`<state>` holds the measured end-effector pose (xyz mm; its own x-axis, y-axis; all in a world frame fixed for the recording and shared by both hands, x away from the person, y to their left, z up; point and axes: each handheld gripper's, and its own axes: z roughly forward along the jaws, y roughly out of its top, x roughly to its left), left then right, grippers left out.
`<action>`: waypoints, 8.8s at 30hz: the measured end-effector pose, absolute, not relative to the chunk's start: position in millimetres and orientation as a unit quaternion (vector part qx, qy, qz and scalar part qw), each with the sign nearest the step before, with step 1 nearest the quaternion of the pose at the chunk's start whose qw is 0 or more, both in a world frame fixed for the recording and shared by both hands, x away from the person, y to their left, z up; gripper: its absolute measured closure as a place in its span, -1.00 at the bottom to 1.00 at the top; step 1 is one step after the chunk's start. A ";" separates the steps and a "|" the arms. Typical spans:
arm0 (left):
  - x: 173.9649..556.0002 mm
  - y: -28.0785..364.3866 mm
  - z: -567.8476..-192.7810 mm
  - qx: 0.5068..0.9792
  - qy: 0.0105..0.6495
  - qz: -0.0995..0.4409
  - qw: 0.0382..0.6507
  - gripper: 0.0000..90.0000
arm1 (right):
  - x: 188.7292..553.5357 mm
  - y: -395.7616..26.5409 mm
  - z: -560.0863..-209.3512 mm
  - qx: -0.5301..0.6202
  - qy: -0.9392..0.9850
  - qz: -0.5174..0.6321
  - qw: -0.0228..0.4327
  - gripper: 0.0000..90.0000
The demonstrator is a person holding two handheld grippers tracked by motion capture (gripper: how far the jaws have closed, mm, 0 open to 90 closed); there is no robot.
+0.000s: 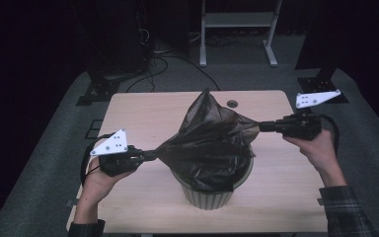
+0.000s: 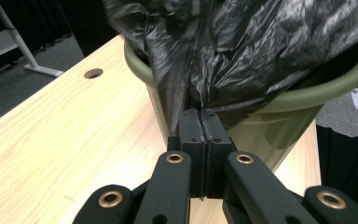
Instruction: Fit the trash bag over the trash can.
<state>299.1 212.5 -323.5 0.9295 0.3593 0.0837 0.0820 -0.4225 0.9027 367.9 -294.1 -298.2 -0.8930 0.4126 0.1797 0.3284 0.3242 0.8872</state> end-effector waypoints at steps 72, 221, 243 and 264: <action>385.9 181.2 -337.6 0.786 0.219 0.150 0.558 0.99 | 397.2 -273.5 -326.3 0.282 0.773 0.566 0.061 1.00; 257.1 229.6 -344.5 0.768 0.176 0.122 0.604 -0.13 | 265.0 -304.3 -373.6 0.235 0.774 0.587 0.024 0.00; 313.6 200.6 -353.3 0.784 0.135 0.065 0.603 -0.38 | 310.5 -273.4 -372.9 0.171 0.796 0.580 0.014 -0.32; 309.5 185.2 -386.3 0.825 0.125 0.030 0.550 0.96 | 313.1 -267.9 -381.8 0.180 0.812 0.555 0.019 1.00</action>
<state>309.5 185.2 -386.3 0.9669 0.2393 -0.0888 0.1742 -0.3642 0.9149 313.1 -267.9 -381.8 -0.9347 0.3127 0.1688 0.2709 0.3197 0.9080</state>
